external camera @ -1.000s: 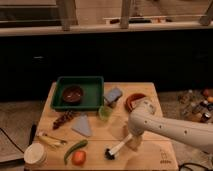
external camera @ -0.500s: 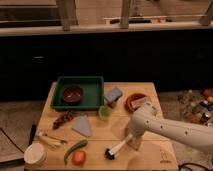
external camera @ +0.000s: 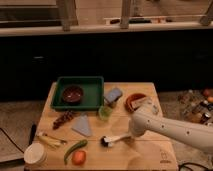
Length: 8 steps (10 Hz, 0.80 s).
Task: Wipe table surface with brush
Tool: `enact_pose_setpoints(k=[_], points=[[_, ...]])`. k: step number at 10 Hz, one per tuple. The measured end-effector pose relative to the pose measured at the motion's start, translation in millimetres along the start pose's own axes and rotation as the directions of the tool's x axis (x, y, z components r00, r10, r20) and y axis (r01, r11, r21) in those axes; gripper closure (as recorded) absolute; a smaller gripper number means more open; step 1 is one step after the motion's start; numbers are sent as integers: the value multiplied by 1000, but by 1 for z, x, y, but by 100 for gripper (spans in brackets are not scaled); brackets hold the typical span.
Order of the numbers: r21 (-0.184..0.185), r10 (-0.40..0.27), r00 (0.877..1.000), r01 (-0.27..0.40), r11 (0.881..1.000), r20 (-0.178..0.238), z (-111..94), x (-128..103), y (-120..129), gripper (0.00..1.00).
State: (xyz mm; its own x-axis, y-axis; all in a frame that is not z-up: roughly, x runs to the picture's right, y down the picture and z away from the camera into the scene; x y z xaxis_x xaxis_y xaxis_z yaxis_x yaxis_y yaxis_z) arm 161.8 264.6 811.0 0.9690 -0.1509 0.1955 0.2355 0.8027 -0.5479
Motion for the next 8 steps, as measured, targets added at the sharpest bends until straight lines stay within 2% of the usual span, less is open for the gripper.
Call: enact_pose_setpoints(k=[1,3,5,6,8], points=[[5,21,1000,-21,1000,-1,-2,3,0,100],[37,66,998,-66,997,-7,-10,8,-7,100],[68,76,997,-75,995,-20,-27,8,-9,100],[88,77,996,-74,993,-36,-39,7,-8,100],[110,70,995,-62,992,-70,-51,4,-8,100]])
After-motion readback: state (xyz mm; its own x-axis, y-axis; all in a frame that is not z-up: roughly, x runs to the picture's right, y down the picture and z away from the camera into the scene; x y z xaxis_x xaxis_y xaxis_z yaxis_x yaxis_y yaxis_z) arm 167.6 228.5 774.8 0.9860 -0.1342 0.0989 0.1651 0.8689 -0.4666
